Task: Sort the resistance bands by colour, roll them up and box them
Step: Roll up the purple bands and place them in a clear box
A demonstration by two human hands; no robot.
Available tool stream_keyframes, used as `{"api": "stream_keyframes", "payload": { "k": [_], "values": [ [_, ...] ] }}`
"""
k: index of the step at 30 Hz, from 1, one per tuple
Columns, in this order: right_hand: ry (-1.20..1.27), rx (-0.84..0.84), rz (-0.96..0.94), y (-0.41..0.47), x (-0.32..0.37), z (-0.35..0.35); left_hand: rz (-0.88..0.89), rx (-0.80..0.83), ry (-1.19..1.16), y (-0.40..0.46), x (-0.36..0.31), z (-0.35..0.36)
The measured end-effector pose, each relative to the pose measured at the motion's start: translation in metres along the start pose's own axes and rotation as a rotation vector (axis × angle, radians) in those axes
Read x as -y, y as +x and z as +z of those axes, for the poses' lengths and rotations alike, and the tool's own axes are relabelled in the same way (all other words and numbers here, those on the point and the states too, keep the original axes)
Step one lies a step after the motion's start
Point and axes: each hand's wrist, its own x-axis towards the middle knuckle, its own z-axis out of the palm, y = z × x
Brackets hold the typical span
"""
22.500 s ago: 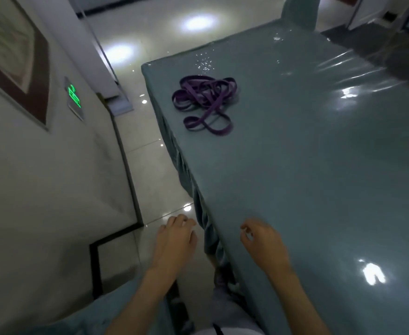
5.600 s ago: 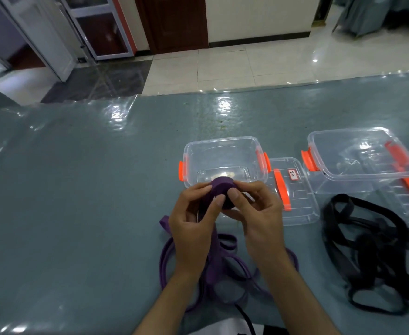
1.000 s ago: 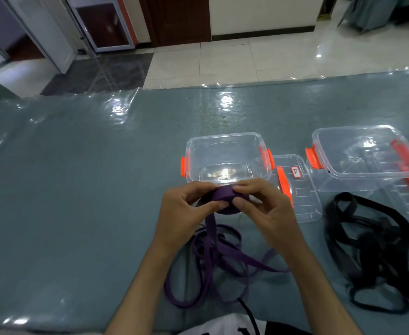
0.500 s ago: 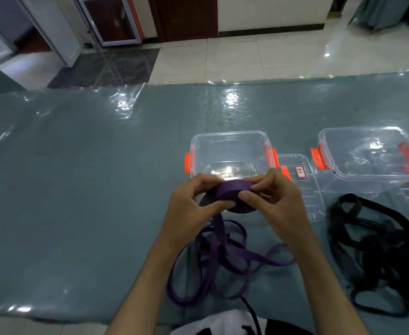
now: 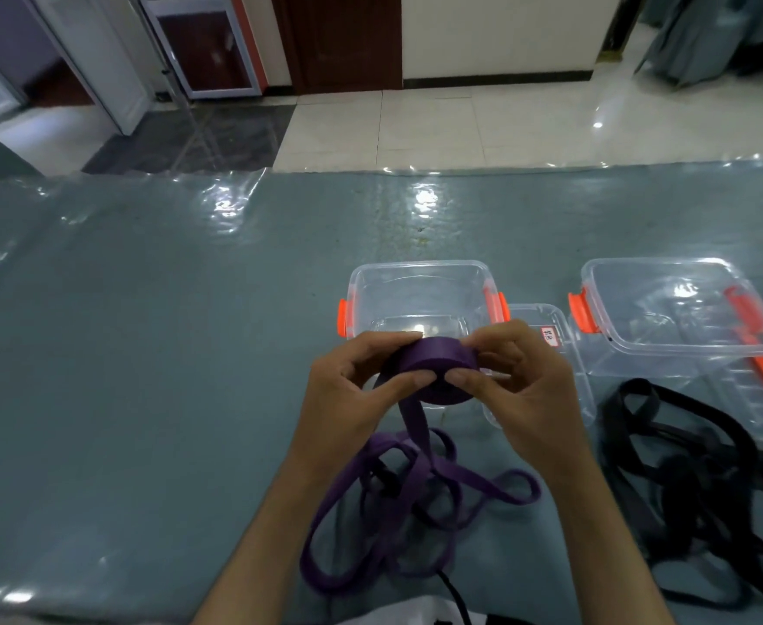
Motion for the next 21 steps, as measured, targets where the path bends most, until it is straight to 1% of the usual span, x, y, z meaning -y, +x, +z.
{"api": "stream_keyframes", "payload": {
  "k": [2, 4, 7, 9, 11, 13, 16, 19, 21],
  "values": [
    [0.017, -0.031, -0.045, -0.001, 0.002, 0.003, 0.006, 0.042, -0.02, 0.004, -0.004, -0.002],
    [0.051, -0.042, -0.054, -0.002, 0.003, 0.004, 0.008, 0.03, -0.059, 0.008, -0.008, -0.005],
    [0.082, -0.006, 0.024, 0.003, 0.007, 0.0, 0.067, -0.03, -0.05, 0.011, -0.013, -0.005],
    [0.059, -0.034, 0.039, 0.009, 0.016, -0.001, 0.113, -0.045, -0.07, 0.013, -0.016, 0.0],
    [0.076, -0.062, -0.023, 0.016, 0.026, 0.001, 0.135, -0.068, -0.128, 0.016, -0.019, 0.003],
    [0.091, -0.098, -0.097, 0.023, 0.034, 0.006, 0.148, -0.036, -0.179, 0.022, -0.022, 0.002],
    [0.124, -0.142, -0.091, 0.029, 0.035, 0.011, 0.12, 0.008, -0.222, 0.032, -0.029, -0.006],
    [0.098, -0.105, -0.008, 0.033, 0.036, 0.011, 0.151, -0.043, -0.167, 0.037, -0.034, -0.009],
    [0.025, -0.117, -0.028, 0.036, 0.042, 0.009, 0.16, -0.102, -0.154, 0.035, -0.036, -0.004]
  ]
}}
